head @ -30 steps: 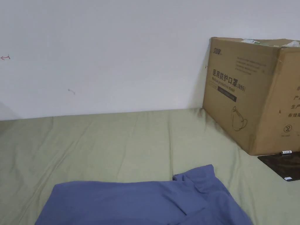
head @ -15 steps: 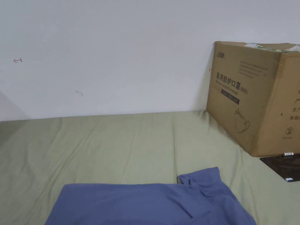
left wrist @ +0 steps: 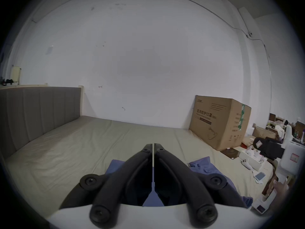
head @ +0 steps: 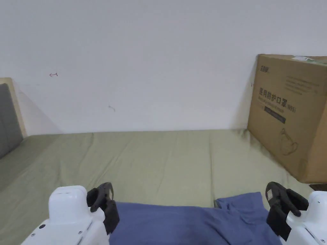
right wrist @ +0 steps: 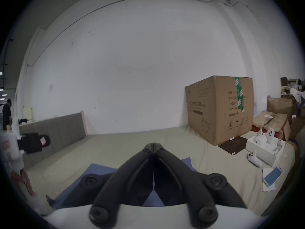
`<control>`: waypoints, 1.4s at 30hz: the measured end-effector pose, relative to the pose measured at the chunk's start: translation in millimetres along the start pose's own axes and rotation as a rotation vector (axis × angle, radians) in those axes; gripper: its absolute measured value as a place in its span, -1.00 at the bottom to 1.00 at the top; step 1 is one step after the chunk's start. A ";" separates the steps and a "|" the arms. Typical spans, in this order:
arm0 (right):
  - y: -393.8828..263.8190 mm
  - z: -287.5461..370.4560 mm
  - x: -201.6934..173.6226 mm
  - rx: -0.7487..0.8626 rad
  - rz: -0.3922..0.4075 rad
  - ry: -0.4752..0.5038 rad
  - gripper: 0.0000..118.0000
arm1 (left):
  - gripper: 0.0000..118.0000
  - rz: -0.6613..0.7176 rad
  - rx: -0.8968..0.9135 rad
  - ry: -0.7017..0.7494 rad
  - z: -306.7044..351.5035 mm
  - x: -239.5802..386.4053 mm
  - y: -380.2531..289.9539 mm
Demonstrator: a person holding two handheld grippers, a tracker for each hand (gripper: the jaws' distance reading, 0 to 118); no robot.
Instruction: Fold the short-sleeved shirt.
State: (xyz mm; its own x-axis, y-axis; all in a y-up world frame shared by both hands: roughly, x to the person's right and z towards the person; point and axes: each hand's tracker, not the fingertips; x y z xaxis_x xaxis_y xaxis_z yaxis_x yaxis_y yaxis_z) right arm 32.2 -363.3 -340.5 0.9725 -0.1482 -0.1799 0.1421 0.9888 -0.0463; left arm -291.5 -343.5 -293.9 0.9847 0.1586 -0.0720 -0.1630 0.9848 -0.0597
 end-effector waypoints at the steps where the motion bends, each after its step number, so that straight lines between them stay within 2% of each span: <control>1: 1.5 -5.1 2.5 -0.021 -0.030 0.068 -1.00 | -1.00 0.014 -0.021 -0.058 -0.6 -2.7 0.3; 5: 6.4 -22.8 7.2 -0.100 0.025 0.091 -1.00 | -1.00 -0.049 -0.156 -0.071 -41.1 -19.7 14.3; 8: 8.1 -28.2 15.8 -0.122 0.039 0.111 -1.00 | -1.00 -0.001 -0.443 -0.070 -116.7 -63.6 26.5; 11: 1.2 -39.9 26.8 -0.191 0.039 0.115 -1.00 | -1.00 0.046 -0.799 -0.050 -207.7 -114.3 10.5; 14: -12.6 -54.6 36.8 -0.278 0.042 0.112 -1.00 | -0.97 0.015 -0.861 -0.001 -265.9 -147.6 -18.4; 15: -18.1 -58.4 38.9 -0.303 0.038 0.111 -1.00 | -0.50 0.011 -0.888 0.016 -282.3 -156.7 -24.8; 16: -23.6 -63.1 41.3 -0.329 0.035 0.108 -1.00 | 0.18 0.023 -0.889 0.019 -298.9 -167.1 -32.0; 17: -28.5 -67.5 43.1 -0.353 0.034 0.107 -1.00 | 0.74 0.017 -0.899 0.041 -312.5 -173.8 -40.6; 18: -33.7 -72.4 45.1 -0.375 0.031 0.105 -1.00 | 0.90 0.003 -0.913 0.056 -321.4 -176.0 -51.1; 19: -39.7 -76.6 47.7 -0.395 0.027 0.102 -1.00 | 0.85 -0.018 -0.903 0.053 -330.6 -178.1 -57.9; 25: -58.8 -95.3 54.0 -0.477 -0.024 0.092 -1.00 | 0.86 -0.159 -0.976 0.105 -381.8 -188.2 -119.2; 27: -63.5 -98.3 53.4 -0.495 0.006 0.086 -1.00 | 0.86 -0.171 -1.045 0.044 -387.2 -187.6 -142.5; 28: -65.2 -99.2 53.1 -0.501 0.026 0.077 -1.00 | 0.87 -0.192 -1.020 0.064 -387.6 -187.1 -149.4; 30: -66.7 -100.6 53.9 -0.507 0.036 0.076 -1.00 | 1.00 -0.139 -0.978 0.055 -383.3 -194.3 -148.4; 31: -66.5 -100.0 53.9 -0.511 0.035 0.079 -1.00 | 1.00 -0.098 -0.979 0.061 -382.0 -196.3 -148.8; 33: -66.4 -102.8 59.2 -0.524 0.010 0.101 -1.00 | 0.99 -0.167 -0.984 0.073 -382.4 -185.0 -144.1; 35: -67.7 -107.5 70.5 -0.549 -0.058 0.119 -1.00 | 0.82 -0.247 -0.944 0.052 -369.4 -170.1 -132.6; 36: -68.1 -112.7 78.1 -0.569 -0.092 0.115 -1.00 | 0.48 -0.311 -0.910 0.029 -360.8 -162.8 -125.7; 37: -67.9 -121.8 88.9 -0.594 -0.126 0.105 -1.00 | 0.04 -0.336 -0.897 -0.013 -353.1 -157.7 -119.6; 38: -67.7 -130.2 98.5 -0.603 -0.150 0.093 -1.00 | -0.60 -0.349 -0.903 -0.046 -347.3 -154.8 -116.3; 39: -68.7 -142.6 112.8 -0.618 -0.173 0.081 -1.00 | -0.97 -0.434 -0.911 0.035 -342.7 -146.0 -117.1; 42: -65.9 -191.6 147.3 -0.690 -0.185 0.007 -0.97 | -0.97 -0.418 -0.869 0.015 -328.7 -141.0 -100.1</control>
State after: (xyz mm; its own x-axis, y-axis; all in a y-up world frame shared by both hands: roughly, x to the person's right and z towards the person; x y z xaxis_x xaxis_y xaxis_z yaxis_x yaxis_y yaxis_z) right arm 130.7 -454.1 -552.2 0.9422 -0.3146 -0.1157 0.1527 0.7101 -0.6874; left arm -434.3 -487.7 -605.0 0.9735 -0.2001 0.1104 0.2067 0.5647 -0.7990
